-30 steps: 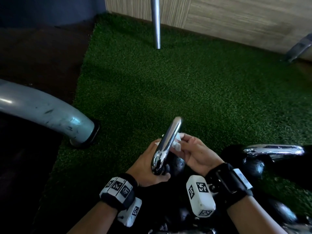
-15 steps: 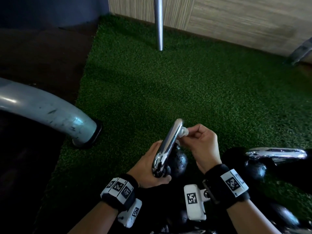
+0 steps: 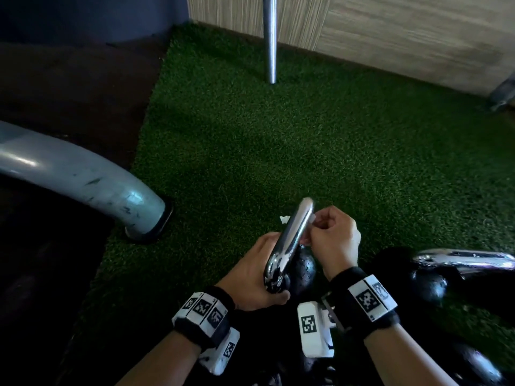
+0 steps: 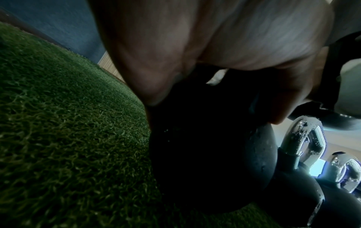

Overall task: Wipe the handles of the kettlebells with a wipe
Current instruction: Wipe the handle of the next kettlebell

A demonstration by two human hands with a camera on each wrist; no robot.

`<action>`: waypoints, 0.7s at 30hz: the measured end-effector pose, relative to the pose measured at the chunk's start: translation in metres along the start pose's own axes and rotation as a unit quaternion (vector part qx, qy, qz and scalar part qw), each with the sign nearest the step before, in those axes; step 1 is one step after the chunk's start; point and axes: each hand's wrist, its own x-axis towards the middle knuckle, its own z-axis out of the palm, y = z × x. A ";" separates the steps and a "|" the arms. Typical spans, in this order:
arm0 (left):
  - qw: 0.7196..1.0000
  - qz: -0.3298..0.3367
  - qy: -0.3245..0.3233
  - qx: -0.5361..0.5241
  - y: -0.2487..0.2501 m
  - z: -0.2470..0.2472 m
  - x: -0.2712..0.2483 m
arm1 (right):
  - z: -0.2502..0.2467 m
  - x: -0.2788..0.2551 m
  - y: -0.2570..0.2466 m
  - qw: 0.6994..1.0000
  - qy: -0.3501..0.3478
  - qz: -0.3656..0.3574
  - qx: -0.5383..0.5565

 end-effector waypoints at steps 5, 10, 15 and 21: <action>1.000 0.000 0.010 0.003 0.001 0.004 0.004 | -0.006 0.005 -0.004 0.996 -0.069 0.044 -0.031; 0.999 0.015 -0.025 0.027 -0.007 0.005 -0.003 | -0.036 0.013 0.001 0.978 -0.138 -0.092 -0.127; 0.994 -0.025 -0.038 0.104 -0.009 0.014 -0.004 | -0.061 0.016 0.000 0.910 -0.228 -0.300 -0.172; 0.957 0.019 0.054 0.284 0.003 0.010 -0.014 | -0.073 0.014 0.008 0.903 -0.207 -0.301 -0.227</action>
